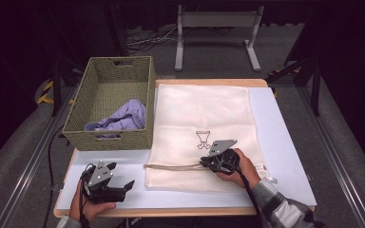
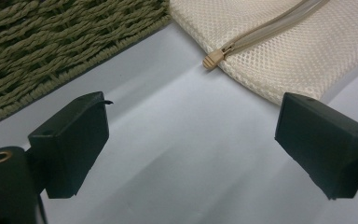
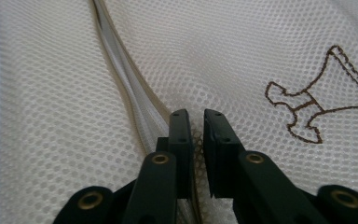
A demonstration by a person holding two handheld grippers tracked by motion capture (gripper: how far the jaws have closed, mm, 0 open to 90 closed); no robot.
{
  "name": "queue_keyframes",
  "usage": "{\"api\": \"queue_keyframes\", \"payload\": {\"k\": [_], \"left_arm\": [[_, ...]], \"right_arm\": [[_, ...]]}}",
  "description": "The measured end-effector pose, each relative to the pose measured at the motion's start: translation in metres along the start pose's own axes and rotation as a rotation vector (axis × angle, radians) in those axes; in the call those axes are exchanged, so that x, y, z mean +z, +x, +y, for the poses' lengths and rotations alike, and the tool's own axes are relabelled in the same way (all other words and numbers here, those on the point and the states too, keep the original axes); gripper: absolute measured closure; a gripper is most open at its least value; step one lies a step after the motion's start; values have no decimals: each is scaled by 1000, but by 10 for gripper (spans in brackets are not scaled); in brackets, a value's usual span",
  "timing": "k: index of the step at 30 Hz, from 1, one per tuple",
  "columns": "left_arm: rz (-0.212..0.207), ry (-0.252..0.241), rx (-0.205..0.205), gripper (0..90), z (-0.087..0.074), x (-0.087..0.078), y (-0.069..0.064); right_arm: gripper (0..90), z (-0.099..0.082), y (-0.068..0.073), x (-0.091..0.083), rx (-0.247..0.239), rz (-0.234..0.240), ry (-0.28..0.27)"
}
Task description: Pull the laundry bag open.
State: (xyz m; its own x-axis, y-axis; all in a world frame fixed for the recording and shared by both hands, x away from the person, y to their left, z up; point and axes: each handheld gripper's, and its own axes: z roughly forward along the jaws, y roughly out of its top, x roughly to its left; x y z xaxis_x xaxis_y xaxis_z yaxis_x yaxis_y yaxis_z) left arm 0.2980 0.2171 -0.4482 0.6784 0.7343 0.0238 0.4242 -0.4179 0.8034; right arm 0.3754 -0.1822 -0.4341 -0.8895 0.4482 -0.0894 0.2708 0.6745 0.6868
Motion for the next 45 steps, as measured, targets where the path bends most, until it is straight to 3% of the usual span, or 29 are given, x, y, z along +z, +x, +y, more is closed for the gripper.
{"api": "queue_keyframes", "payload": {"k": [4, 9, 12, 14, 16, 19, 22, 25, 30, 34, 37, 45], "left_arm": [[-9, 3, 3, 105, 0, 1, 0], [-11, 2, 3, 104, 0, 1, 0], [-7, 0, 2, 105, 0, 1, 0], [-9, 0, 1, 105, 0, 1, -1], [-9, 2, 2, 104, 0, 1, -1], [-10, 3, 0, 105, 0, 1, -1], [-10, 2, -2, 105, 0, 2, -1], [-13, -3, -2, 104, 0, 2, -1], [-27, -9, -11, 100, 1, 2, 1], [-39, -16, -15, 98, 2, 4, 2], [-50, -13, -9, 98, 2, 6, 2], [-33, -13, -11, 102, 0, 4, 3]], "right_arm": [[705, 0, 2, 0, 3, 21, -11], [621, 0, 2, 4, -1, 3, 10], [539, -1, -3, 5, 30, -15, 24], [539, -2, -5, 5, 34, -24, 25], [551, -2, -8, 5, 43, -42, 25], [687, -2, -11, 6, 50, -13, 28], [730, 0, -12, 6, 52, -12, 36], [844, 1, -16, 6, 43, -29, 48], [862, 4, -9, 6, -36, -82, 60], [863, 5, -6, 2, -51, -94, 38], [864, 5, -7, -3, -28, -90, 1], [863, 8, -5, -12, -45, -115, -43]]}}
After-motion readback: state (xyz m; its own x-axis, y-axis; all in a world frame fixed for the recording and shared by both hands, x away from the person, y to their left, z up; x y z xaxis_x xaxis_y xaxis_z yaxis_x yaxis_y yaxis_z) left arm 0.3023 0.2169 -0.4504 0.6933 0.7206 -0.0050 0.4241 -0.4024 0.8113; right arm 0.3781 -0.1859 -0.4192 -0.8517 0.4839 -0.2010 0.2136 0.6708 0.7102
